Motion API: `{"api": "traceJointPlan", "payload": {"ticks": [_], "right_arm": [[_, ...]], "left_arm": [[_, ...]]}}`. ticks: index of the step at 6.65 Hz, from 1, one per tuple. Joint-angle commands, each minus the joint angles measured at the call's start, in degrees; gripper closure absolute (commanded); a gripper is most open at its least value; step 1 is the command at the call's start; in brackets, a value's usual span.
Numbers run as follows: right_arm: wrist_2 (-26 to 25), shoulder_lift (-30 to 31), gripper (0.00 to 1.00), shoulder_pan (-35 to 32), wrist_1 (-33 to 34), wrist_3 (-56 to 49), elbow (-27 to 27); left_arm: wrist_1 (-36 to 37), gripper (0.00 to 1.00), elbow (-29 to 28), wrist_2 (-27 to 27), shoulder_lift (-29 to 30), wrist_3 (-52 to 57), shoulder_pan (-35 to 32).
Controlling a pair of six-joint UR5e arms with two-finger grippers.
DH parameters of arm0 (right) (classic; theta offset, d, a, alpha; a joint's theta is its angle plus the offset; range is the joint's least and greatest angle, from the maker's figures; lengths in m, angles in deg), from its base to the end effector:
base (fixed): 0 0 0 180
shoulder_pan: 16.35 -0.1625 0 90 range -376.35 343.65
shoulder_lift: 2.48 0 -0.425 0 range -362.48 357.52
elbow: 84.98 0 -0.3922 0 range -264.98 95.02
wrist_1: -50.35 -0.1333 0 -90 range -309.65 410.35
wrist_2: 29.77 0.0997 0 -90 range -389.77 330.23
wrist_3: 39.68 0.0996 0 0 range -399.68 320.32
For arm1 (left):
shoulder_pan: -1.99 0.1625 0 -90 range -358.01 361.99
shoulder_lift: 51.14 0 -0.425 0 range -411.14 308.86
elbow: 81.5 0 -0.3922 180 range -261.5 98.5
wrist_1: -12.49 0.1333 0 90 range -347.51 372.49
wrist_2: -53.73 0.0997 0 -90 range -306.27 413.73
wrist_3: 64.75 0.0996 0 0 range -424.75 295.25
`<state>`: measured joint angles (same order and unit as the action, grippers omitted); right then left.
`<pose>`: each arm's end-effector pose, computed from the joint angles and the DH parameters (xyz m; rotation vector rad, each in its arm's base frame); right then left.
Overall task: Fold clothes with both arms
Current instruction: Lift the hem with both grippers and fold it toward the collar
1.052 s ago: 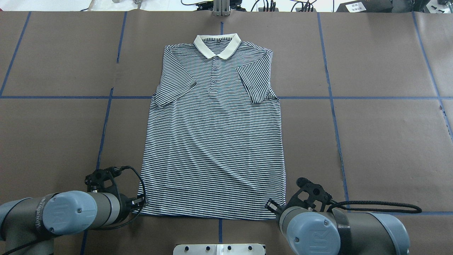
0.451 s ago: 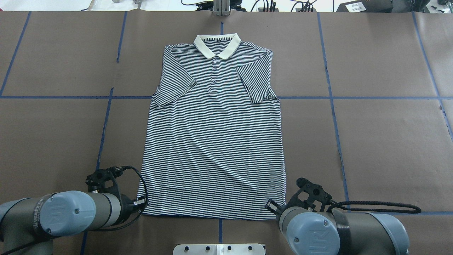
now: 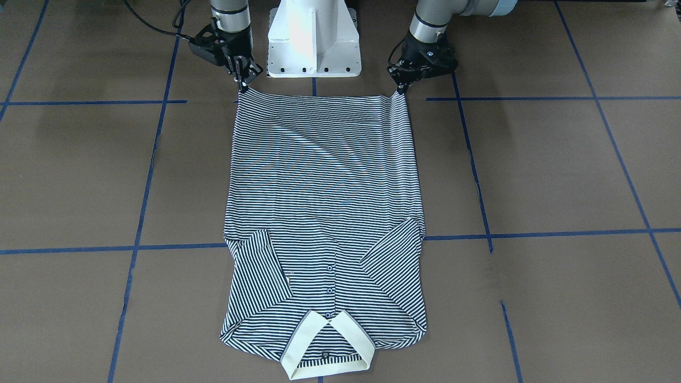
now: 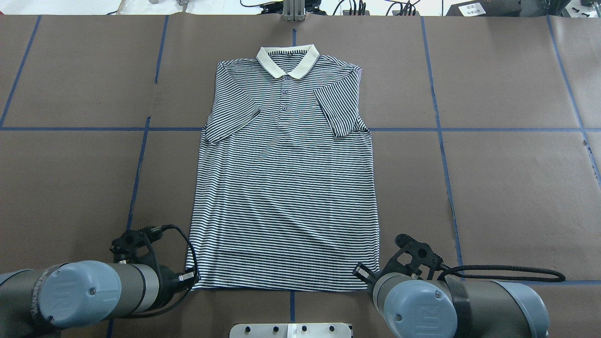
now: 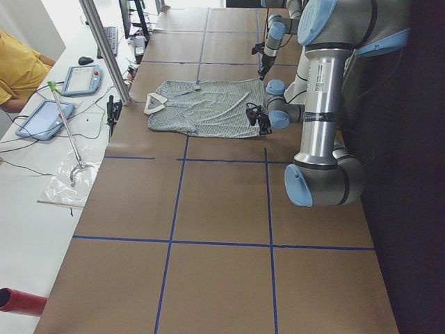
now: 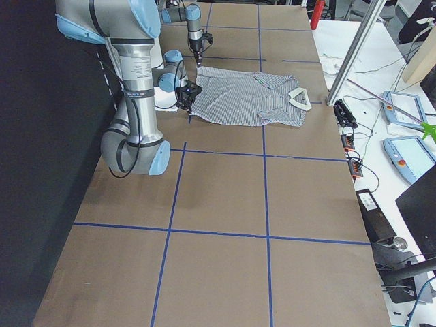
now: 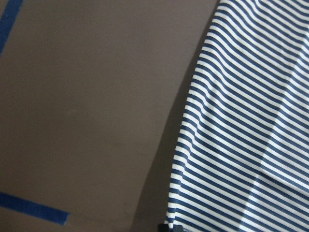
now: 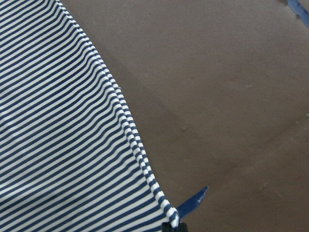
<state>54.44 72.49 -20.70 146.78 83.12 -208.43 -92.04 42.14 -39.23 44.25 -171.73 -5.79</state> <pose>-0.4983 -0.1817 0.2861 -0.0883 -0.7486 0.6552 0.4620 -0.1925 0.3175 -0.1234 0.9337 -0.3758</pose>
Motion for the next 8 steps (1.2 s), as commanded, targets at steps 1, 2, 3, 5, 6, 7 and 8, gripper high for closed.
{"api": "traceJointPlan", "payload": {"ticks": [1, 2, 3, 5, 6, 7, 8], "right_arm": [[1.46, 2.71, 1.00, 3.45, 3.22, 0.16, -7.98], [1.91, 3.33, 1.00, 3.30, 5.68, 0.07, -12.04], [1.91, 2.56, 1.00, -0.62, 6.05, 0.07, -12.60], [1.91, -3.04, 1.00, -8.78, 6.14, -5.94, -9.90], [2.09, -6.29, 1.00, -12.40, 5.80, -10.08, -4.05], [2.26, -10.33, 1.00, -16.44, 5.62, -13.43, 1.84], [3.22, -13.33, 1.00, -21.26, 5.01, -17.73, 9.21]], "left_arm": [[3.79, 1.00, 5.63, 0.32, 0.06, -7.16, 7.49], [5.19, 1.00, 6.52, 0.41, 0.24, -7.71, 7.78], [5.21, 1.00, 8.27, 0.50, 0.33, -7.72, 6.40], [5.29, 1.00, 7.50, 0.50, 1.81, -3.01, -3.49], [5.21, 1.00, 4.36, 0.41, 4.61, 4.16, -10.25], [4.68, 1.00, -4.63, 0.41, 9.86, 5.45, -15.97], [4.33, 1.00, -13.08, 0.41, 15.65, 5.99, -20.47]]}}
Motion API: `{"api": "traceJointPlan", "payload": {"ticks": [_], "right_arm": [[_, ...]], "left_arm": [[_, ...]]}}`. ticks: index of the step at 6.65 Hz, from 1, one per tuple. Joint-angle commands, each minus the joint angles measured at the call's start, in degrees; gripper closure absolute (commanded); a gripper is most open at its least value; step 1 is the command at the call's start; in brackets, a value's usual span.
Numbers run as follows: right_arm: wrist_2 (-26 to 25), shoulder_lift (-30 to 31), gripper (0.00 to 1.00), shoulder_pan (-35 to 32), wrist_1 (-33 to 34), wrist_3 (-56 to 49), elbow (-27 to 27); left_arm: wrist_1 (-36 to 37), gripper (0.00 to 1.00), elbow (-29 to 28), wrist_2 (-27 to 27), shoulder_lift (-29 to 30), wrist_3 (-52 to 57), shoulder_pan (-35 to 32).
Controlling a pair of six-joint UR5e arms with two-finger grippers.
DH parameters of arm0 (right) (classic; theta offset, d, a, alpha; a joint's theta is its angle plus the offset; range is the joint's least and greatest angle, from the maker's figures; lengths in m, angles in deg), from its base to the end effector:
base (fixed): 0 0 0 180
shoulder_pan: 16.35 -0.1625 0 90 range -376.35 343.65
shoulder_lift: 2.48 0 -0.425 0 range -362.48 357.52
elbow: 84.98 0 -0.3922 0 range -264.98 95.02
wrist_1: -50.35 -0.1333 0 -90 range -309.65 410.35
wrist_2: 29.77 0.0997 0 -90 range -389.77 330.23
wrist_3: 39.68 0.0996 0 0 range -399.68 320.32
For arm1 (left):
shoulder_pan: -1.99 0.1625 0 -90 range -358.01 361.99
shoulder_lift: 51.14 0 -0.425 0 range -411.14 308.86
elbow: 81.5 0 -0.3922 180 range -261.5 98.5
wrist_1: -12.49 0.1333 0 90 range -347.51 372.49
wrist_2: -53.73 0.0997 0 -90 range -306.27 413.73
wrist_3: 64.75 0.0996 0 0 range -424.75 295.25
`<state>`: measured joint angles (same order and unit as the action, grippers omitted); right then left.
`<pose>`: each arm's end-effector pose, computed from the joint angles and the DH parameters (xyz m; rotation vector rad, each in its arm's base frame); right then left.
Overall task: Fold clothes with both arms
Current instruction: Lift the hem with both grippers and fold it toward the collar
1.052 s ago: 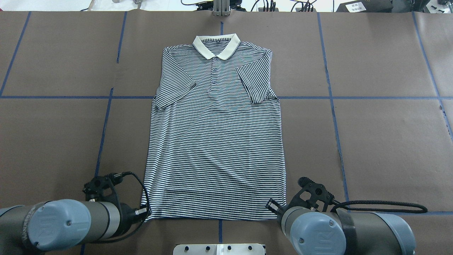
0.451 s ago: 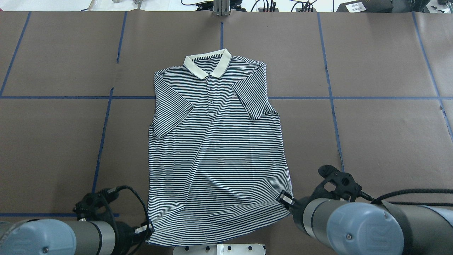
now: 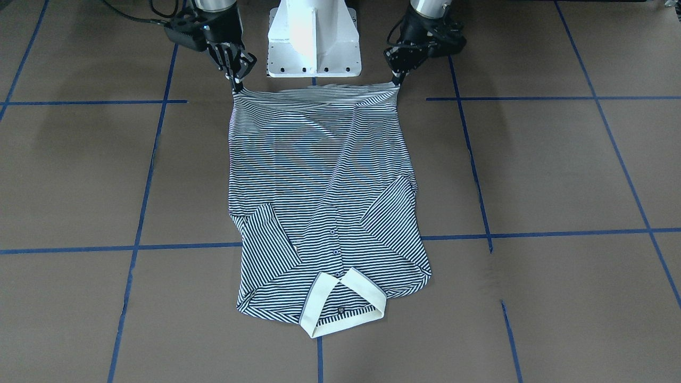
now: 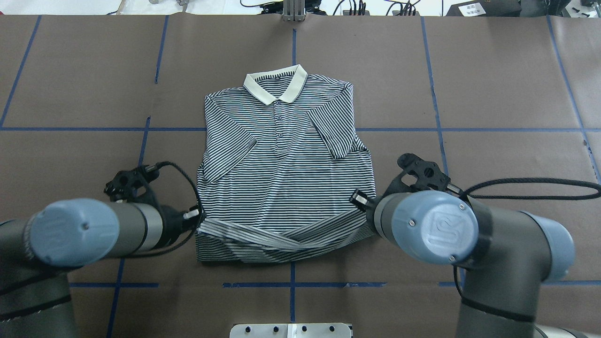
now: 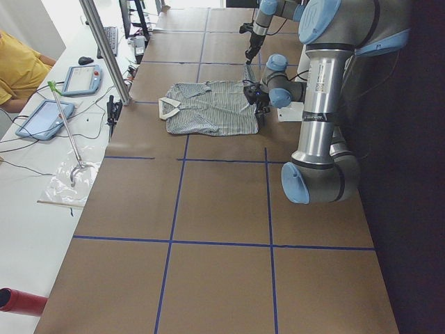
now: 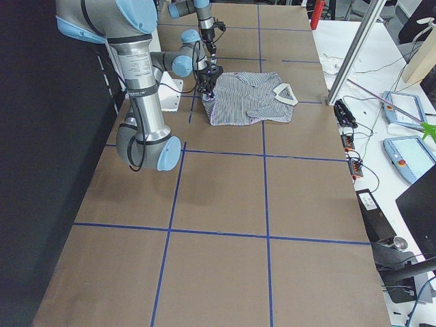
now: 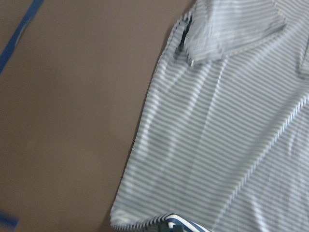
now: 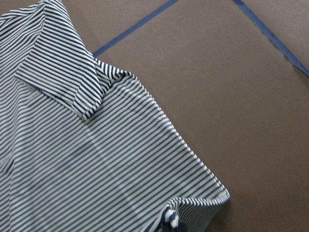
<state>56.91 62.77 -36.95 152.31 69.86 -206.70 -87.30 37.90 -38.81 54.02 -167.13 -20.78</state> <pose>-0.4522 -0.3185 0.2225 0.0635 -0.7926 0.6867 0.4384 -0.3238 0.2745 0.0457 0.9613 -0.5452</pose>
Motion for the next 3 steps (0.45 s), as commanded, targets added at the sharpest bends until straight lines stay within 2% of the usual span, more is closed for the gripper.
{"api": "traceJointPlan", "payload": {"ticks": [1, 2, 3], "right_arm": [[3.12, -6.51, 1.00, -9.93, -6.01, -7.55, 16.85], [6.27, -8.54, 1.00, -15.12, -13.29, -10.46, 25.04], [7.35, -12.13, 1.00, -18.04, -15.80, -12.14, 31.39]], "left_arm": [[-2.50, 1.00, -16.75, 0.07, 11.42, 1.56, -9.53], [-8.26, 1.00, -22.14, 0.08, 12.61, 3.13, -13.14], [-8.84, 1.00, -22.97, 0.16, 12.62, 7.67, -15.78]]}}
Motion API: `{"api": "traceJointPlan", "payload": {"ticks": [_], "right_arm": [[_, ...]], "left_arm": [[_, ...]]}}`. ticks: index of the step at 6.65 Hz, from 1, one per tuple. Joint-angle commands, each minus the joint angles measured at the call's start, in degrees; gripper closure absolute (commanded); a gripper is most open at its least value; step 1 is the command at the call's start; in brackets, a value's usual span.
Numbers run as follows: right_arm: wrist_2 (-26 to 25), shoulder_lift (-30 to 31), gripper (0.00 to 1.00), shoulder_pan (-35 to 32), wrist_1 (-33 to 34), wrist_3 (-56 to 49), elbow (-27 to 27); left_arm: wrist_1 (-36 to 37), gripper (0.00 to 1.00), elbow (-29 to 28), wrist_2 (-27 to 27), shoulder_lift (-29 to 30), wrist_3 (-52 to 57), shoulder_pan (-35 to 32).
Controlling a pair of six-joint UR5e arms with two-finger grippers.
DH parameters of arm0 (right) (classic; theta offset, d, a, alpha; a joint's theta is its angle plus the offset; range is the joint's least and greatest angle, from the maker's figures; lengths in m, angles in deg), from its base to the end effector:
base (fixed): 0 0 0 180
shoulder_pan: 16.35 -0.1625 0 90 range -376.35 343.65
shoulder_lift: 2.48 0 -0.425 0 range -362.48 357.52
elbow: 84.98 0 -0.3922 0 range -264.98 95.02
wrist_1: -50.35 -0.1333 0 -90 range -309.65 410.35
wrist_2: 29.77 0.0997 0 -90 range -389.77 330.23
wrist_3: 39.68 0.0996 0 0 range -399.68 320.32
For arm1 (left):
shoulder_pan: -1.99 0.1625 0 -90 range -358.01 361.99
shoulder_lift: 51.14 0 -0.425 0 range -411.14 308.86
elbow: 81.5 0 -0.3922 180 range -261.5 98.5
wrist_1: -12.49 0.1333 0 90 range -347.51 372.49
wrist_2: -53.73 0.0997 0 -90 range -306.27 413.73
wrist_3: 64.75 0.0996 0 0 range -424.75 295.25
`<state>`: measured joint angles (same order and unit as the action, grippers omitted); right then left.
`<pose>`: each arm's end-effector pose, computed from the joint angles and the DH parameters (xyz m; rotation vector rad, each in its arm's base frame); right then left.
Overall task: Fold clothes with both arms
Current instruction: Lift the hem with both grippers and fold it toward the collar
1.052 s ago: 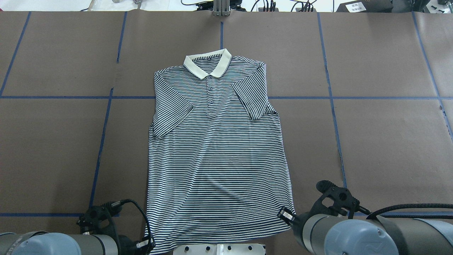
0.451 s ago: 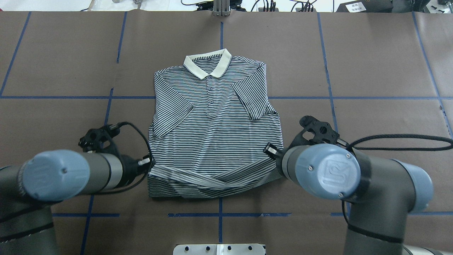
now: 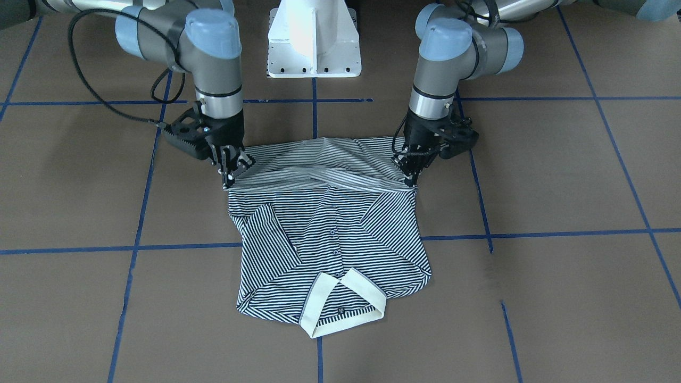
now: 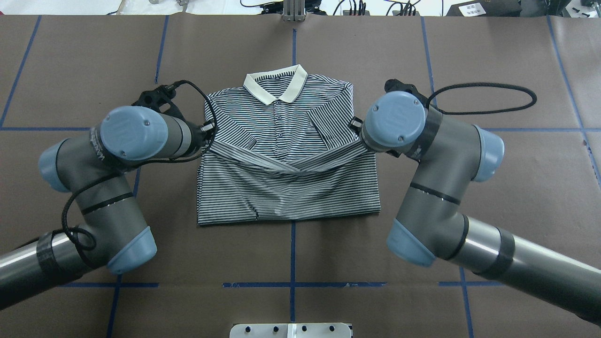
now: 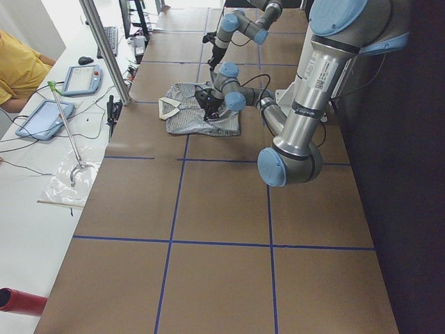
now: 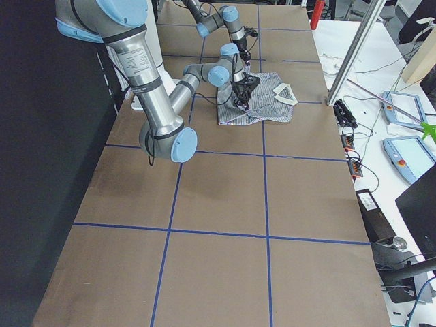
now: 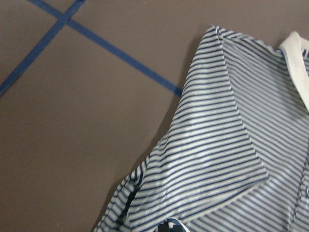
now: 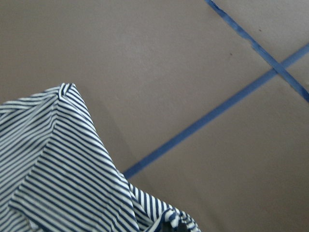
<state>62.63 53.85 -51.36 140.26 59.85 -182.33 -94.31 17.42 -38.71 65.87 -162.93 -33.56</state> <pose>-0.4764 -0.4913 0.2682 0.1219 -0.7254 0.7280 0.4539 -0.4830 0.2919 0.1832 0.9232 -0.6880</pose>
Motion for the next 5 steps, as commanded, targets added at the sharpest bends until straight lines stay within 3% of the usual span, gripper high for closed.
{"api": "traceJointPlan", "payload": {"ticks": [1, 2, 3, 5], "right_arm": [[1.55, -7.68, 1.00, -4.36, -3.86, -2.75, 13.17], [1.29, -10.16, 1.00, -4.45, -4.82, -3.02, 17.58], [1.03, -10.80, 1.00, -4.80, -9.62, -3.46, 22.07], [0.85, -11.42, 1.00, -5.33, -11.86, -3.55, 25.18]], "left_arm": [[-2.01, 1.00, -4.50, 1.20, 1.38, 3.95, -4.07], [-2.18, 1.00, -7.48, 3.65, 3.12, 3.87, -4.08], [-6.80, 1.00, -11.25, 3.76, 3.75, 3.87, -4.08], [-11.93, 0.97, -14.97, 3.76, 3.93, 3.96, -4.08]]}}
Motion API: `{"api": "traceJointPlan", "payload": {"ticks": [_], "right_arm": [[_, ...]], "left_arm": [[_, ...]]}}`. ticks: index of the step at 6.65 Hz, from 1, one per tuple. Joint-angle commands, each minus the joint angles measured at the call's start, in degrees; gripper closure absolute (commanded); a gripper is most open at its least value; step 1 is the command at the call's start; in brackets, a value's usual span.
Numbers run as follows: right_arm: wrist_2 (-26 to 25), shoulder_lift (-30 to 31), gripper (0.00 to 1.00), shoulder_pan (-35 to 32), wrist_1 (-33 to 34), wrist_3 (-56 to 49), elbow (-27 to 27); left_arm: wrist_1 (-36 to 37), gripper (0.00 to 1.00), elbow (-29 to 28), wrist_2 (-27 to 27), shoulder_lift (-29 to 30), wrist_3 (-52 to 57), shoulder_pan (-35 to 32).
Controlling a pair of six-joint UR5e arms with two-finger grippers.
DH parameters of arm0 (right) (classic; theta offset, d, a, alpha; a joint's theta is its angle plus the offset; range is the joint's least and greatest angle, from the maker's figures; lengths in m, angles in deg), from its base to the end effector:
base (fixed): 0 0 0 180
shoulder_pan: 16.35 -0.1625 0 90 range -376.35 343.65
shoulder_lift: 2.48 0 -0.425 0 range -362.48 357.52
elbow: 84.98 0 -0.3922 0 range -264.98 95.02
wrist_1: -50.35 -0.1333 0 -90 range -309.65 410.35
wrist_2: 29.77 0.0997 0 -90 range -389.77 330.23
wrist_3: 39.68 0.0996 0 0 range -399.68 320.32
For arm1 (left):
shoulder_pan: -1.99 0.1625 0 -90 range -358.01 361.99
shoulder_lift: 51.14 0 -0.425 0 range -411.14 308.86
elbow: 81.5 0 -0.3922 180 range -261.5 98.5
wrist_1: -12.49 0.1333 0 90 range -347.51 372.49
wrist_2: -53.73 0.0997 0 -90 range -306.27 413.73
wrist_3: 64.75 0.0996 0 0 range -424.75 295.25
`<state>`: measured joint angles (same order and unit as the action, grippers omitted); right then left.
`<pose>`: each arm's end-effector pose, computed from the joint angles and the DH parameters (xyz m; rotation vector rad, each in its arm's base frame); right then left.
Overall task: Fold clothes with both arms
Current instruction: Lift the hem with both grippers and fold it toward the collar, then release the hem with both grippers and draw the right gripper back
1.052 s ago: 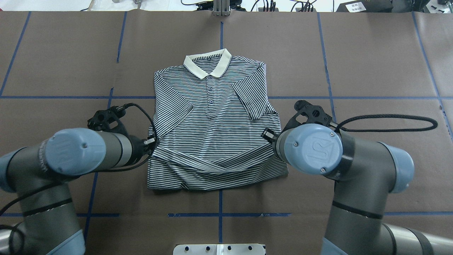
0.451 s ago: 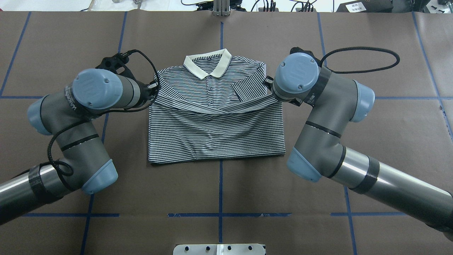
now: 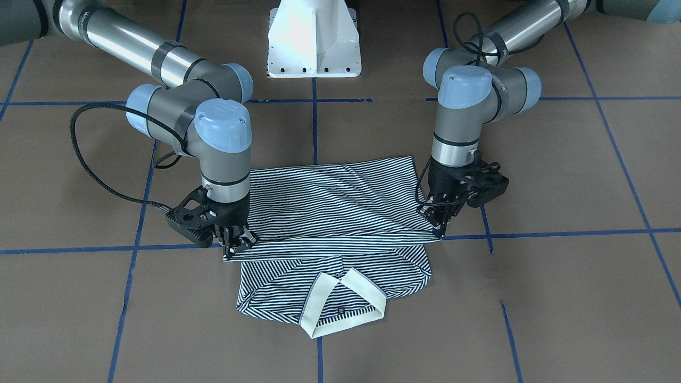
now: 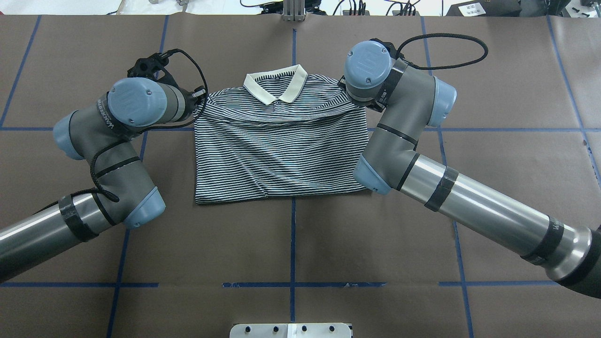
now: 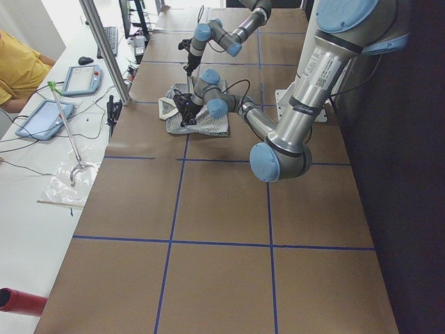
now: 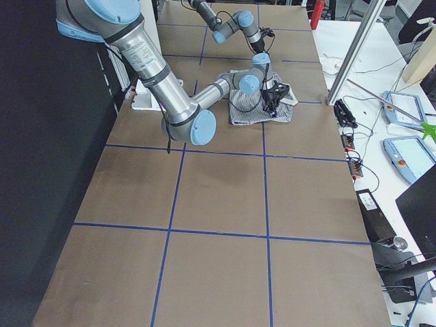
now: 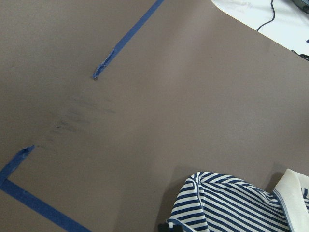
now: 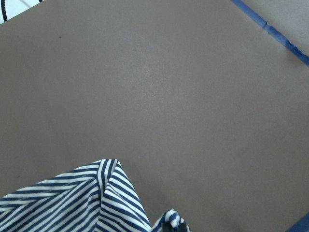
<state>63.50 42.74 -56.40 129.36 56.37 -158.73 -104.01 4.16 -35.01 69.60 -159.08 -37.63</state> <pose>-0.5181 -0.6022 0.2901 0.1530 -0.6925 0.7519 0.4590 -0.5559 0.3339 0.3065 0.8947 -0.7208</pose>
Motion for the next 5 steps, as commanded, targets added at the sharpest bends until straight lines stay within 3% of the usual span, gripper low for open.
{"api": "traceJointPlan", "payload": {"ticks": [1, 2, 3, 5], "right_arm": [[-0.03, -0.66, 0.74, -0.20, -0.96, 0.02, 1.76], [-0.03, -0.92, 0.40, -0.03, -0.88, 0.20, 1.42], [-0.03, -0.84, 0.36, -0.12, -1.05, 0.55, 0.11], [0.85, 7.89, 0.34, 1.97, -0.61, 1.33, -15.55]], "left_arm": [[-2.50, 0.82, -1.81, -0.03, 0.29, 0.02, -0.02], [-2.51, 0.76, -1.72, -0.03, 0.03, -0.06, -0.02], [-2.77, 0.75, -1.20, -0.03, -0.41, -0.41, -0.02], [-2.77, 0.75, 3.54, -0.47, -1.11, -0.94, 0.07]]}}
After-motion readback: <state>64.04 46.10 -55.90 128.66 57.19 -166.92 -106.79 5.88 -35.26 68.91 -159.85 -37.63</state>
